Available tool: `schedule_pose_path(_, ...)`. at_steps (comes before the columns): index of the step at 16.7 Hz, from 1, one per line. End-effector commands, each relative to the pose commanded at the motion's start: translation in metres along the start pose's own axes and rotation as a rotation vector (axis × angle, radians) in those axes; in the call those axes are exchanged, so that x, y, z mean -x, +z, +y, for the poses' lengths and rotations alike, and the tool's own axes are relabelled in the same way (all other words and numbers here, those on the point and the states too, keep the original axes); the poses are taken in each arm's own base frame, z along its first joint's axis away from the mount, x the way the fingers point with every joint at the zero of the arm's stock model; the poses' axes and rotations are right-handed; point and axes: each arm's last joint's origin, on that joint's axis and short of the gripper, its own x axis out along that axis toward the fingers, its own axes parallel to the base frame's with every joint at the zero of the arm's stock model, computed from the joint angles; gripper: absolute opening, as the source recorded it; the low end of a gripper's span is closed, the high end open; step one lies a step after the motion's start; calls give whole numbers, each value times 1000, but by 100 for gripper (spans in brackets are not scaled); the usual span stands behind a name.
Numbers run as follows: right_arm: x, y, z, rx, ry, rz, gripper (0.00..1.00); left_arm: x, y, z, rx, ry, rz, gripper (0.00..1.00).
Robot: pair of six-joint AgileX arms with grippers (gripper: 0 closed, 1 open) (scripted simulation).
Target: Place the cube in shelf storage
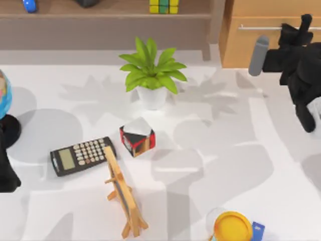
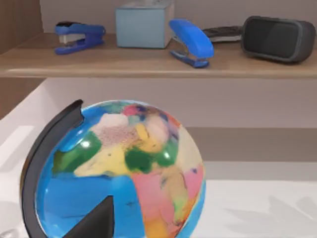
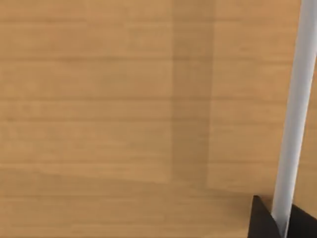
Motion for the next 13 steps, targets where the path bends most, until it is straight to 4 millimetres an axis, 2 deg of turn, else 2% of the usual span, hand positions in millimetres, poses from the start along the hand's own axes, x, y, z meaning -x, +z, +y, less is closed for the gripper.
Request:
schedule_pose_path(3,-11,-1,-1,-1,-2,1,0,0,0,0,0,0,0,100)
schedule_pose_path(7,-11,-1,-1,-1,-3,1,0,0,0,0,0,0,0,100)
schedule_pose_path(13,-11,-1,-1,-1,-3,1,45,0,0,0,0,0,0,100)
